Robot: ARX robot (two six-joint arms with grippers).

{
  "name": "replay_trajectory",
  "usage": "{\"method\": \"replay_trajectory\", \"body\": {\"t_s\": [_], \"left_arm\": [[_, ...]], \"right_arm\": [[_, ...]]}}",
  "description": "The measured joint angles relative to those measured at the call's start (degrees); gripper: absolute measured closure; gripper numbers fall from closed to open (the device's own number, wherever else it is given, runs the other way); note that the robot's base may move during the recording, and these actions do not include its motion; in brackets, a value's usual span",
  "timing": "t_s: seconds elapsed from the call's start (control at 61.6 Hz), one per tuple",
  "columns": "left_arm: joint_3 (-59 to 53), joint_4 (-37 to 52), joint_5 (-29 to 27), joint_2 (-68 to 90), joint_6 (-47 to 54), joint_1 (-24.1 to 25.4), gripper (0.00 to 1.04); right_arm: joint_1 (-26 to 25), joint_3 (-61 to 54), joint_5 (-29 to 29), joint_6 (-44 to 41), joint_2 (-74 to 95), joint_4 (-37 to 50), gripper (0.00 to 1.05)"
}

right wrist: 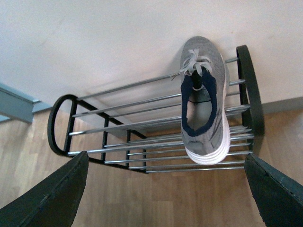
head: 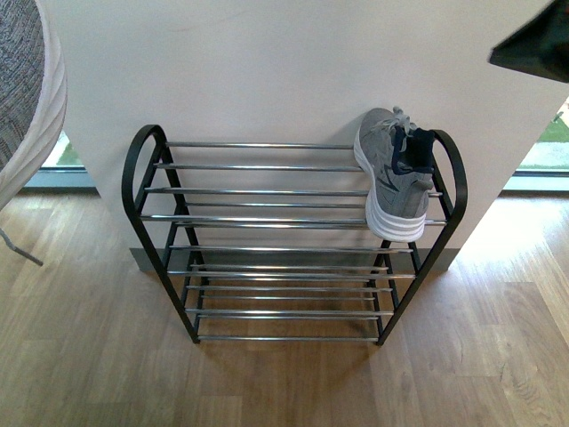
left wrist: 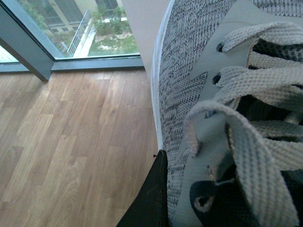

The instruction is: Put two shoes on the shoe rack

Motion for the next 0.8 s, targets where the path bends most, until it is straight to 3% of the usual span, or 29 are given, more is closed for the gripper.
{"method": "replay_trajectory", "body": {"t_s": [0.292,0.341,0.471,0.503,0.552,0.601,0.795], "left_arm": [[0.00,-0.02,0.00,0.00,0.00,0.00,1.03],[0.00,0.00,0.00,0.00,0.00,0.00,1.03],[0.00,0.00,0.00,0.00,0.02,0.00,1.03],[0.00,0.00,0.02,0.00,0.00,0.00,1.03],[0.00,0.00,0.07,0.00,0.00,0.00,1.03],[0.00,0.00,-0.04,0.00,0.00,0.00,1.03],[0.00,0.00,0.02,0.00,0.02,0.00,1.03]], "right_arm": [[-13.73,-12.90,-11.91,-9.75,-27.50,-6.99,0.09],[-16.59,-14.32,-12.07,-10.34,-31.41,-6.51,0.09],[-18.12,-14.56,-11.78,-10.93,-33.07,-6.32,0.09],[-17.88,-15.63,-11.10,-12.15,-32.85,-3.45,0.12],[-16.46,-20.17,-8.15,-15.65,-33.44,7.61,0.24],[-15.13,-22.51,-6.84,-17.42,-34.97,11.43,0.33],[-10.19,-26.99,-2.08,-19.47,-41.53,10.64,0.68]]}}
